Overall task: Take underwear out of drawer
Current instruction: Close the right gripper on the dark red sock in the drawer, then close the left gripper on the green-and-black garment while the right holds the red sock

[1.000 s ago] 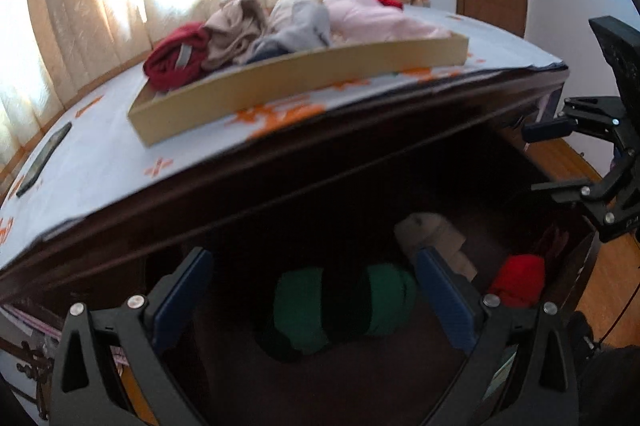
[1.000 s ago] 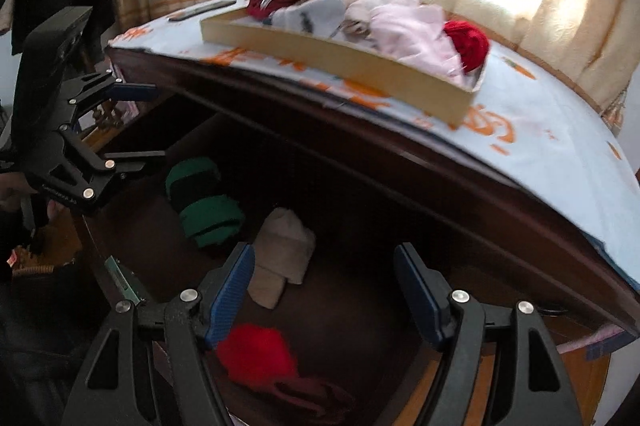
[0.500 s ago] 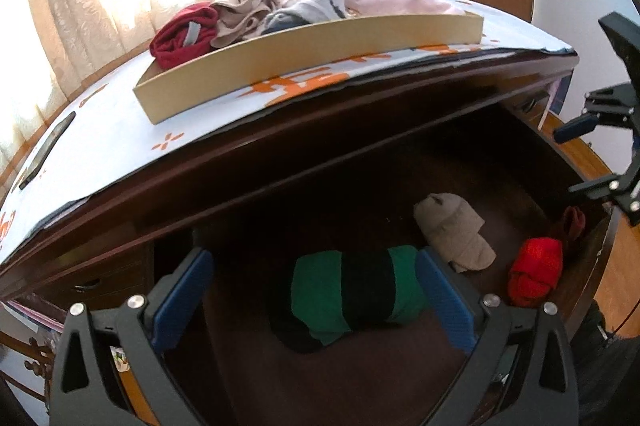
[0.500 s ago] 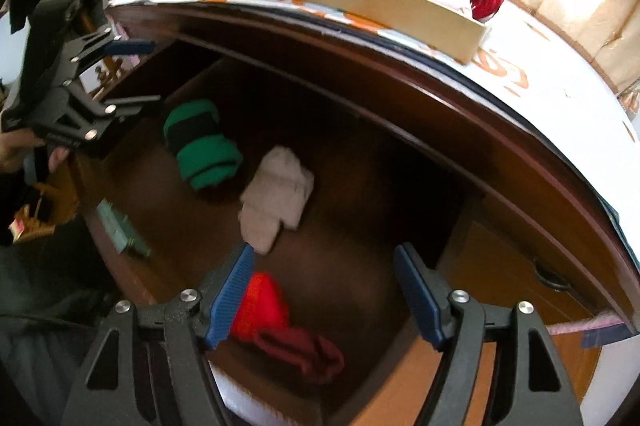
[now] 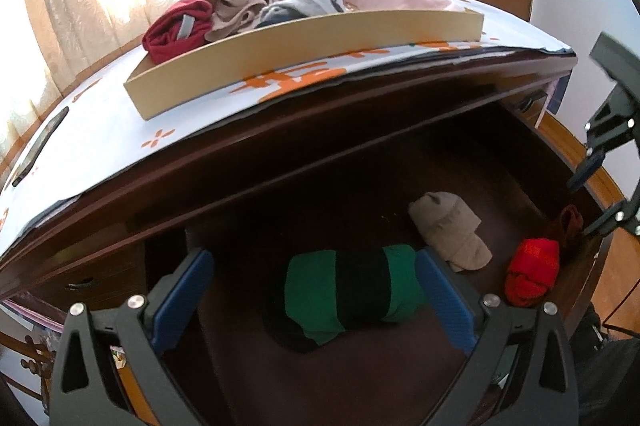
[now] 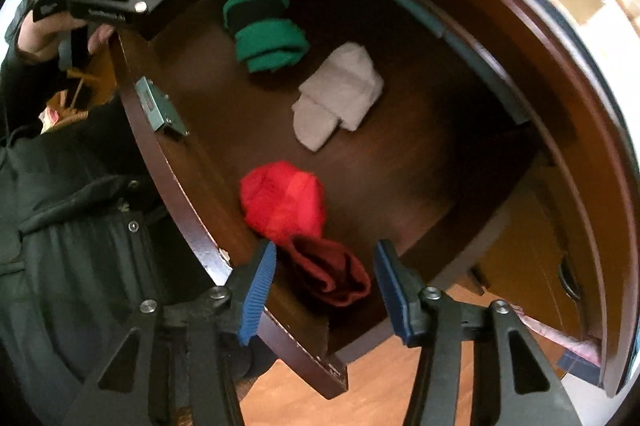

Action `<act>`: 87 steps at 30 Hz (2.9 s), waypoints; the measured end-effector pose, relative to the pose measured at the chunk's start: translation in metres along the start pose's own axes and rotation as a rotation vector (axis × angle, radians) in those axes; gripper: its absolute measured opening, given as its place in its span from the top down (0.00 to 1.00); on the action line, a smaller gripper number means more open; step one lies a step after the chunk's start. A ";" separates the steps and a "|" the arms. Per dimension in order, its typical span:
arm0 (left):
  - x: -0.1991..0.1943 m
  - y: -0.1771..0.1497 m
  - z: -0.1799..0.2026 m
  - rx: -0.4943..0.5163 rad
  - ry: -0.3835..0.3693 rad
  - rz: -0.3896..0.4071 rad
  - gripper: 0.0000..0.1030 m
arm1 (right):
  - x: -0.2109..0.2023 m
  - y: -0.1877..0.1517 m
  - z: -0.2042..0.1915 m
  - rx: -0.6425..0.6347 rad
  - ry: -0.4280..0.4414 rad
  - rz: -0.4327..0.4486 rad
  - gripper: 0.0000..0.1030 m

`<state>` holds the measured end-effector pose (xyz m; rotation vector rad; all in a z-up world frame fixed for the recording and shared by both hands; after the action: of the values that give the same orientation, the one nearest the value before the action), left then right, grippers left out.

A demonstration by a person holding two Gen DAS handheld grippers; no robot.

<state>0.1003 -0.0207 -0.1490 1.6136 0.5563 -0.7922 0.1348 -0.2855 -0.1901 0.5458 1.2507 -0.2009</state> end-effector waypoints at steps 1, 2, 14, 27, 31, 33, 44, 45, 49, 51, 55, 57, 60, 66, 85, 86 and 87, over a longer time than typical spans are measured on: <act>0.000 0.000 -0.001 -0.003 -0.004 0.000 0.01 | 0.006 0.001 0.001 -0.001 0.005 -0.027 0.59; 0.000 0.000 -0.001 -0.005 -0.006 -0.001 0.01 | 0.012 0.001 0.001 -0.005 0.011 -0.054 0.67; 0.003 0.001 0.000 0.000 -0.012 -0.020 0.01 | -0.001 0.013 0.009 0.068 -0.062 0.128 0.92; 0.017 0.004 0.006 0.007 -0.045 -0.083 0.01 | 0.044 0.023 0.020 0.181 -0.047 0.131 0.70; 0.026 0.005 0.012 0.024 -0.063 -0.129 0.01 | 0.042 0.026 0.021 0.191 -0.055 0.131 0.67; 0.030 0.005 0.016 0.050 -0.072 -0.157 0.01 | 0.045 0.028 0.024 0.203 -0.064 0.121 0.65; 0.060 0.009 0.037 0.214 -0.057 -0.280 0.01 | 0.047 0.029 0.033 0.242 -0.034 0.166 0.64; 0.062 0.009 0.038 0.229 -0.053 -0.285 0.01 | 0.047 0.027 0.033 0.247 -0.029 0.174 0.64; 0.076 0.007 0.046 0.253 -0.076 -0.340 0.01 | 0.043 0.022 0.040 0.268 -0.006 0.189 0.64; 0.083 0.006 0.052 0.293 -0.066 -0.359 0.01 | 0.042 0.022 0.040 0.263 -0.005 0.192 0.64; 0.096 0.006 0.059 0.309 -0.085 -0.389 0.01 | 0.040 0.025 0.039 0.261 -0.006 0.192 0.64; 0.105 0.006 0.058 0.290 -0.111 -0.419 0.00 | 0.039 0.025 0.040 0.266 -0.001 0.194 0.64; 0.109 0.006 0.061 0.289 -0.125 -0.437 0.07 | 0.038 0.023 0.046 0.268 0.000 0.196 0.64; 0.107 0.006 0.074 0.316 -0.181 -0.421 0.49 | 0.041 0.027 0.039 0.252 -0.021 0.199 0.64; 0.048 0.010 0.061 0.205 -0.083 -0.127 0.57 | 0.019 0.021 0.019 0.217 -0.059 0.349 0.83; 0.046 0.010 0.062 0.203 -0.075 -0.113 0.57 | 0.018 0.020 0.017 0.209 -0.065 0.359 0.87; 0.043 0.009 0.063 0.198 -0.066 -0.102 0.57 | 0.017 0.019 0.015 0.205 -0.072 0.366 0.87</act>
<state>0.1231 -0.0874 -0.1808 1.7432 0.5293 -0.9991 0.1613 -0.2741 -0.1974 0.9262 1.0453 -0.0394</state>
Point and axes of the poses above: each gripper's, at about its wrist camera, not at the fingertips, and x roughly the way its jaws point, z to its right, y to its top, the point moved 2 cm from there along x, roughly the way its jaws point, and after that the axes turned 2 degrees about -y, right-handed, at the moved point
